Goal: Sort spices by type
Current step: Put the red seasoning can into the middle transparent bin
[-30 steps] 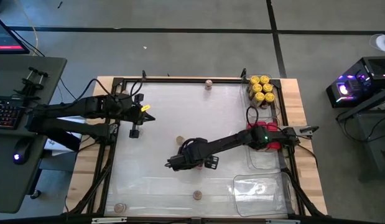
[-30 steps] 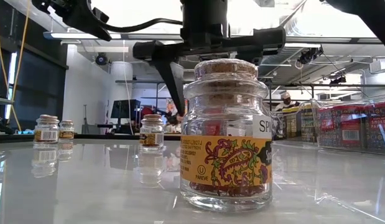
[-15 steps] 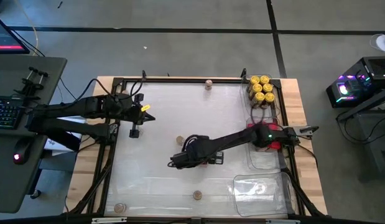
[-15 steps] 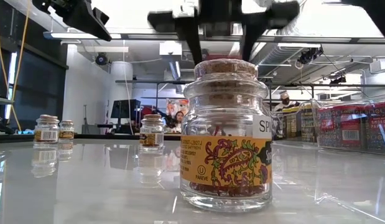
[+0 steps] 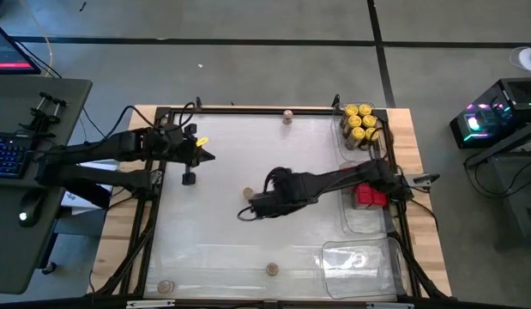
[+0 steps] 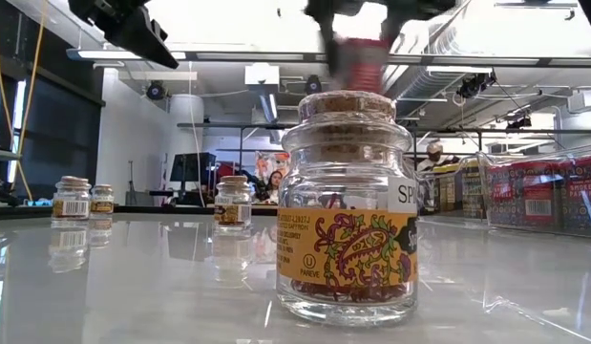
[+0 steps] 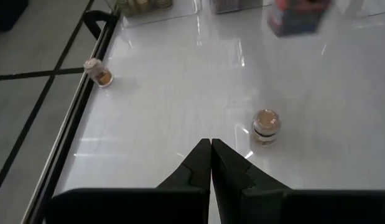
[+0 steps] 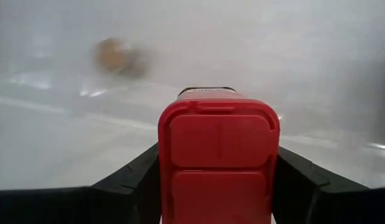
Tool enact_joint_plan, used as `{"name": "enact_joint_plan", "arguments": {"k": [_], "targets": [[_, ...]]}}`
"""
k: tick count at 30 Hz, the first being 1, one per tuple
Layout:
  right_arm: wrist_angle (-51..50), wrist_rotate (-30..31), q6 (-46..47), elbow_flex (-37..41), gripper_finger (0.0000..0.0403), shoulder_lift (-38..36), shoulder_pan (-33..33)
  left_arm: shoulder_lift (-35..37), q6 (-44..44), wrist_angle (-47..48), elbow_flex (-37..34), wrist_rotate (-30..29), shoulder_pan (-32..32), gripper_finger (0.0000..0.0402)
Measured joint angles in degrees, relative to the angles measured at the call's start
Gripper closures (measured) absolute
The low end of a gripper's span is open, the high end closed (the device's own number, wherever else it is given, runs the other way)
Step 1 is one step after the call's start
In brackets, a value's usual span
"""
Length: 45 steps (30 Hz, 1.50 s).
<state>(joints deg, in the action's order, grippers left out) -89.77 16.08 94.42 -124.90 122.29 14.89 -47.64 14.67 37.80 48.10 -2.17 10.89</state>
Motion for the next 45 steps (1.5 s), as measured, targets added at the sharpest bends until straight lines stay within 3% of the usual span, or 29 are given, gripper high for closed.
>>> {"name": "enact_joint_plan", "arguments": {"k": [6,10,13,16,21,27,34,39,45], "targets": [[-0.3,-1.7,12.8,27.1,0.0191,-21.1,1.9,0.0,-2.0,0.0,0.0,0.0,0.0,0.0401],[-0.5,-8.7,21.3,43.0,0.0191,-38.0,4.8,0.0,-2.2,-0.7,0.0,0.0,0.0,0.0402],[1.3,-10.3,24.5,50.9,0.0191,-46.1,7.1,0.0,-2.2,-1.4,0.0,0.0,0.0,0.0402],[3.0,-7.1,26.3,55.9,0.0191,-50.7,8.1,0.0,-1.0,-1.9,0.0,0.0,0.0,0.0401],[7.0,-9.2,20.5,62.8,0.0191,-51.7,6.8,-0.4,3.9,-2.8,0.0,0.0,0.0,0.0402],[10.5,-8.0,14.8,66.5,0.0191,-52.1,5.3,-1.7,-4.0,-6.1,0.0,0.0,0.0,0.0401],[11.1,-6.9,14.6,66.6,0.0191,-52.0,5.3,-3.8,-12.5,-8.1,0.0,0.0,0.0,0.0402],[10.2,-2.5,14.6,63.3,0.0192,-51.5,5.5,-4.6,-10.5,-8.1,0.0,0.0,0.0,0.0401],[8.7,-2.9,14.6,61.9,0.0192,-51.7,5.4,-4.7,-7.8,-8.1,0.0,0.0,0.0,0.0402]]}}
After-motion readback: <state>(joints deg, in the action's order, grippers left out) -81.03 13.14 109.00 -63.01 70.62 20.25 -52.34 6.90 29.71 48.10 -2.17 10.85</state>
